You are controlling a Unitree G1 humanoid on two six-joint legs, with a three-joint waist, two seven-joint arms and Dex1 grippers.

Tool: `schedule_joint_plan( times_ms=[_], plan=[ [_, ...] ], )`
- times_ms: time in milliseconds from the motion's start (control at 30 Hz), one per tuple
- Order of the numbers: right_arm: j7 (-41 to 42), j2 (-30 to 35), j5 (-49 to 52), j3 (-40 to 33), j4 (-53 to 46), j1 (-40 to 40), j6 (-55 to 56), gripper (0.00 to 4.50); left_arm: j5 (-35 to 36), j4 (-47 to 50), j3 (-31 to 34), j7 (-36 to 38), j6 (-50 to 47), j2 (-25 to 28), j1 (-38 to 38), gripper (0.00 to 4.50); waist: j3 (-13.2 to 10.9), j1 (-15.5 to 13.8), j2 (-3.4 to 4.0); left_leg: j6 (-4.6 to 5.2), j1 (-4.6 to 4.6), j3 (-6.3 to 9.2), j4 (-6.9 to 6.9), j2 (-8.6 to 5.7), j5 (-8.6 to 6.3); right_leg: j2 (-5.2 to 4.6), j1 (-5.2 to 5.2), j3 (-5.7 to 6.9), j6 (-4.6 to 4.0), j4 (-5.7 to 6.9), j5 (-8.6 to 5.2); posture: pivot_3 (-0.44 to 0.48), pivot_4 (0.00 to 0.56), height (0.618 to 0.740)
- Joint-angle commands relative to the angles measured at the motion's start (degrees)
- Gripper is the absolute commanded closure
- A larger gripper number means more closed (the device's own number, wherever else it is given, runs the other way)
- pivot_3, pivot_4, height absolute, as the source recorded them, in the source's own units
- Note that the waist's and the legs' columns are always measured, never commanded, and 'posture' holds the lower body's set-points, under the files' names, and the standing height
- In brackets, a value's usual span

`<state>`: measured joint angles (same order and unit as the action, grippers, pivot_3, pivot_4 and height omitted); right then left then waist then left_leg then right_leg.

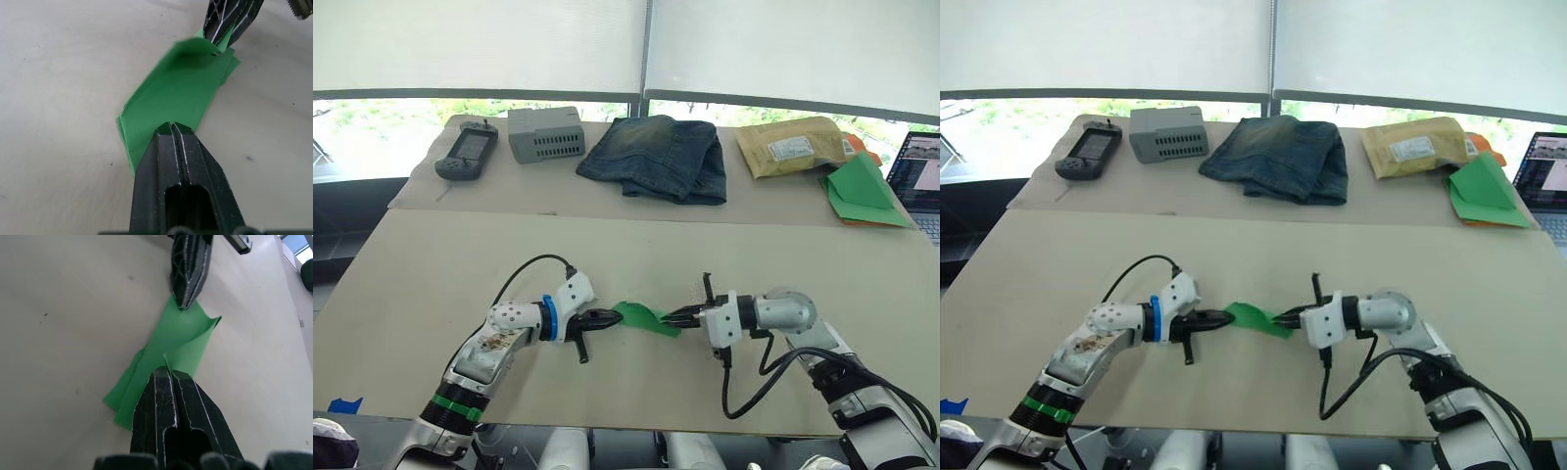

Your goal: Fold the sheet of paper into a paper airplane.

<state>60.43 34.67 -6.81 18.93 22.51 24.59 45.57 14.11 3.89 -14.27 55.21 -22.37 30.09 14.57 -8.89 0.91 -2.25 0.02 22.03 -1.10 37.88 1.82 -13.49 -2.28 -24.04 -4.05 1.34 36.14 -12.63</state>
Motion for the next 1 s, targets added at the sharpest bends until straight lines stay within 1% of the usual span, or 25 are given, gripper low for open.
schedule_joint_plan(
  times_ms=[33,167,233,333,433,500,567,833,900,1000],
  plan=[
    [-2.69,1.66,-3.56,0.22,2.34,0.50,2.81,4.49,-1.46,-1.30,-0.42,-0.28,-1.54,1.49,-1.58,4.50,0.00,0.04,0.00,0.00,-0.01,-0.01,0.00,0.00,0.00,0.00,0.00,-0.01,-0.01,0.00,0.00,0.000,0.150,0.740],
    [-4.94,2.03,-5.78,1.16,4.26,0.77,3.76,4.49,-0.89,-1.22,0.25,-0.21,-1.90,1.72,-1.41,4.50,0.00,0.14,0.00,0.00,-0.08,-0.01,0.00,0.01,0.00,0.00,0.06,-0.02,-0.10,0.02,0.05,0.000,0.150,0.740],
    [-5.83,2.19,-6.68,1.52,4.90,0.96,3.89,4.49,0.70,-0.70,1.58,0.40,-2.63,1.98,-1.21,4.50,0.00,0.19,0.00,0.00,-0.16,-0.02,0.00,0.01,0.00,0.00,0.13,-0.03,-0.09,0.02,0.04,0.000,0.150,0.740],
    [-6.80,2.47,-7.23,2.18,5.39,1.14,3.81,4.49,5.33,0.49,5.49,1.71,-4.82,2.39,-0.64,4.50,0.00,0.30,0.00,0.01,-0.20,-0.03,0.00,0.02,0.00,0.00,0.14,-0.03,-0.09,0.05,0.03,0.000,0.150,0.740],
    [-7.34,2.71,-7.32,2.84,5.45,1.07,3.62,4.49,13.18,1.29,12.78,2.56,-8.54,2.19,1.37,4.50,-0.01,0.36,-0.03,0.01,-0.18,-0.02,0.00,0.03,0.01,0.00,0.11,-0.02,-0.07,0.06,0.01,0.000,0.150,0.740],
    [-7.58,2.82,-7.21,3.16,5.34,0.91,3.35,4.49,14.94,-0.15,15.49,1.31,-9.34,1.37,3.62,4.50,-0.02,0.15,-0.04,0.00,-0.15,0.00,0.00,0.04,0.01,0.00,0.08,-0.01,-0.06,0.06,0.02,0.000,0.150,0.740],
    [-7.89,2.93,-7.20,3.47,5.19,0.78,3.21,4.49,14.37,-0.71,14.67,0.53,-9.62,0.53,4.87,4.50,-0.02,0.03,-0.03,0.01,-0.15,0.01,0.00,0.01,0.02,-0.01,0.11,0.01,-0.04,0.05,0.02,0.000,0.150,0.740],
    [-7.91,3.16,-7.09,4.03,3.60,-0.16,2.24,4.49,9.57,-0.84,5.86,-0.88,-8.42,-4.17,7.40,4.50,-0.02,0.17,-0.05,0.00,-0.12,-0.02,0.00,-0.03,0.02,-0.03,0.12,-0.03,-0.16,0.02,0.12,0.000,0.150,0.740],
    [-7.89,3.39,-6.99,3.97,3.37,-0.36,1.98,4.49,7.32,-1.57,3.07,-0.53,-7.34,-4.38,7.32,4.50,-0.02,0.16,-0.05,0.01,-0.14,-0.01,0.00,-0.03,0.02,-0.01,0.13,-0.03,-0.15,0.03,0.11,0.000,0.150,0.740],
    [-7.43,4.00,-5.69,3.43,1.67,-1.19,0.75,4.49,4.51,-2.64,1.05,-0.75,-5.68,-4.02,6.88,4.50,-0.02,0.14,-0.05,0.00,-0.13,-0.02,0.00,-0.04,0.02,-0.02,0.14,-0.05,-0.14,0.01,0.10,0.000,0.150,0.740]
  ],
)
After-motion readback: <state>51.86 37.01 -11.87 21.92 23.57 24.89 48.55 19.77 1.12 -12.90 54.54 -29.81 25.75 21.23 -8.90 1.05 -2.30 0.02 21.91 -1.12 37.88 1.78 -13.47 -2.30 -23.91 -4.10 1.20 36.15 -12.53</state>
